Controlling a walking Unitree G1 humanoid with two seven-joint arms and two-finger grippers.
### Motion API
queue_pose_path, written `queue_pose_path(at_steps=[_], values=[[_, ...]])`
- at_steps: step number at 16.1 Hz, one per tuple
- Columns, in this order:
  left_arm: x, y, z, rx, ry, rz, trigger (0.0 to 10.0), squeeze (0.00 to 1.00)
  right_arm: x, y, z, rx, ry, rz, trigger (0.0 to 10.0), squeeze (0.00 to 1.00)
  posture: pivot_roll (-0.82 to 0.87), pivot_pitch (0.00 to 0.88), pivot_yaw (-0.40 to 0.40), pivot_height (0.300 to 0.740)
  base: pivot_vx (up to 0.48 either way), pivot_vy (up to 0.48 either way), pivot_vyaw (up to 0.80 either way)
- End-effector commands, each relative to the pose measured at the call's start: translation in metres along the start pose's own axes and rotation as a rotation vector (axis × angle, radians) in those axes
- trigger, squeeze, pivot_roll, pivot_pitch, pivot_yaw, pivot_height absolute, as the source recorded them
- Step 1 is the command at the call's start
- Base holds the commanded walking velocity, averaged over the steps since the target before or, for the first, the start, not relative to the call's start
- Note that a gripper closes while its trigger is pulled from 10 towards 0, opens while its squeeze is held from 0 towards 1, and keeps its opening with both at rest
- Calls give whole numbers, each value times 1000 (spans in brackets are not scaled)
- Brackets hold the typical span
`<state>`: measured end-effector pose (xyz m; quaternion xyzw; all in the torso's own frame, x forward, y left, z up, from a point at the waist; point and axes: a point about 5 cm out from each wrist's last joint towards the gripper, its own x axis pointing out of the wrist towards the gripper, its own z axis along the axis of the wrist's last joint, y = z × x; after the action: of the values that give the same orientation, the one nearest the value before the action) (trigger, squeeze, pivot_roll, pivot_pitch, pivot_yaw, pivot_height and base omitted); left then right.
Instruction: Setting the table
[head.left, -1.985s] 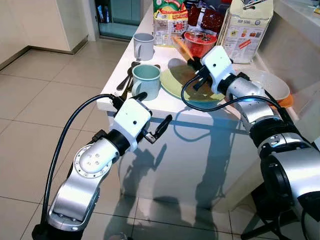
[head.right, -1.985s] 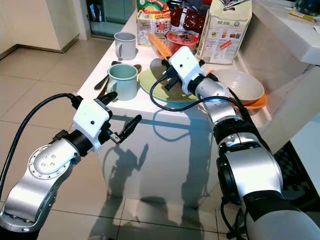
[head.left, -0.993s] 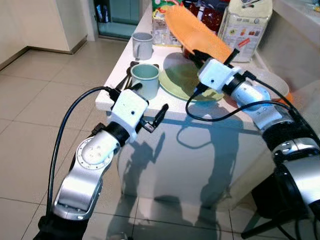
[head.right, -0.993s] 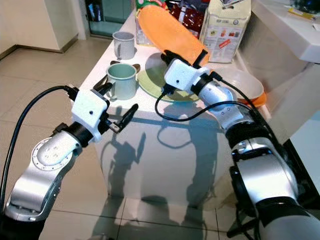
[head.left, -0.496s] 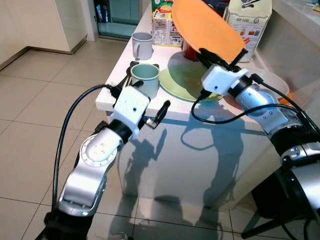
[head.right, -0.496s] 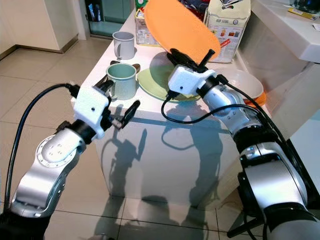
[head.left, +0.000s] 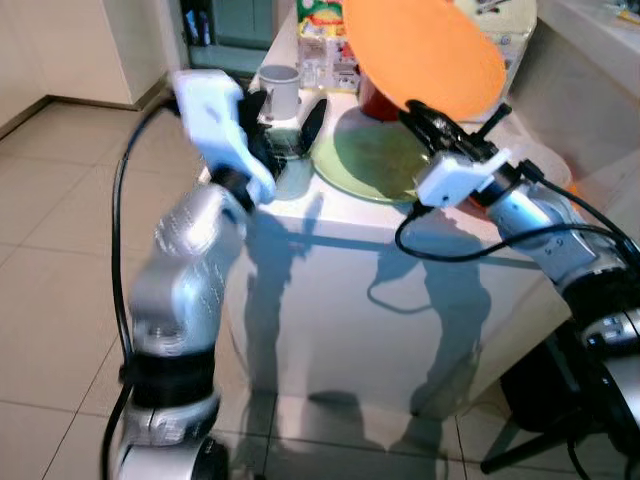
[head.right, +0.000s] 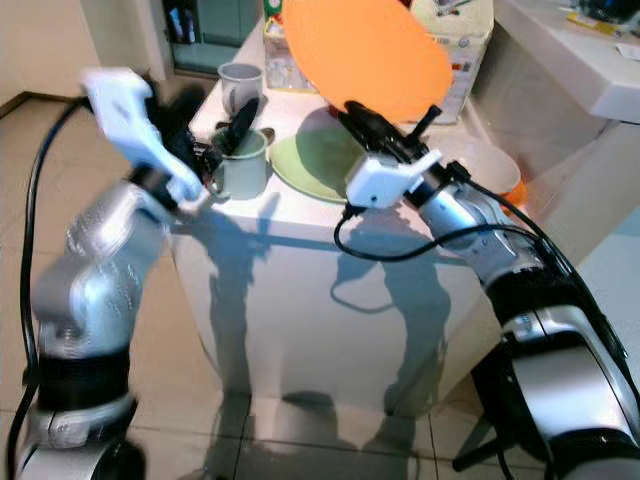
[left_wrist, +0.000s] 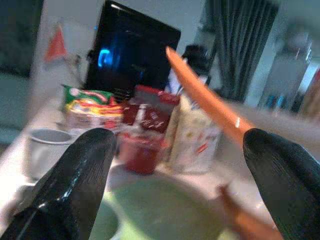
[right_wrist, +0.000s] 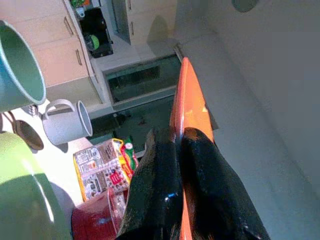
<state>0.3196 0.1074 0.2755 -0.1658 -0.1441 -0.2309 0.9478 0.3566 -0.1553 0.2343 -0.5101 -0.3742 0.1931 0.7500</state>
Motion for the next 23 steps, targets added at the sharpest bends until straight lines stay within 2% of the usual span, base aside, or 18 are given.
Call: queue_pose_path(at_steps=[1, 2, 4, 5, 6, 10, 15, 23], values=[[7, -1, 3, -85, 21, -21, 10000, 796, 0, -12, 4, -44, -41, -42, 10000, 0, -1, 0, -18, 740, 0, 0, 0], [12, 1, 6, -147, 35, -23, 10000, 0, -2, -12, 6, -53, -55, -47, 10000, 0, -1, 0, -16, 740, 0, 0, 0], [24, 4, 13, -289, 34, -54, 10000, 0, -4, -13, 12, -77, -94, -56, 10000, 0, -7, 0, -6, 740, 0, 0, 0], [26, 5, 16, -316, 28, -59, 10000, 0, -5, -14, 13, -82, -100, -58, 10000, 0, -7, 0, -6, 740, 0, 0, 0], [29, 5, 20, -379, 15, -66, 10000, 0, -6, -14, 15, -93, -113, -55, 10000, 0, -7, 0, -6, 740, 0, 0, 0], [34, 4, 18, -504, 30, -70, 10000, 0, -11, -9, 22, -104, -149, -33, 10000, 0, -11, 0, 1, 740, 0, 0, 0], [38, -1, 16, -587, 41, -93, 10000, 0, -11, -1, 28, -98, -170, -10, 10000, 0, -15, 0, 7, 740, 0, 0, 0], [38, 1, 10, -625, 58, -71, 10000, 0, -9, 7, 38, -79, -215, 6, 10000, 0, -16, 0, 10, 740, 0, 0, 0]])
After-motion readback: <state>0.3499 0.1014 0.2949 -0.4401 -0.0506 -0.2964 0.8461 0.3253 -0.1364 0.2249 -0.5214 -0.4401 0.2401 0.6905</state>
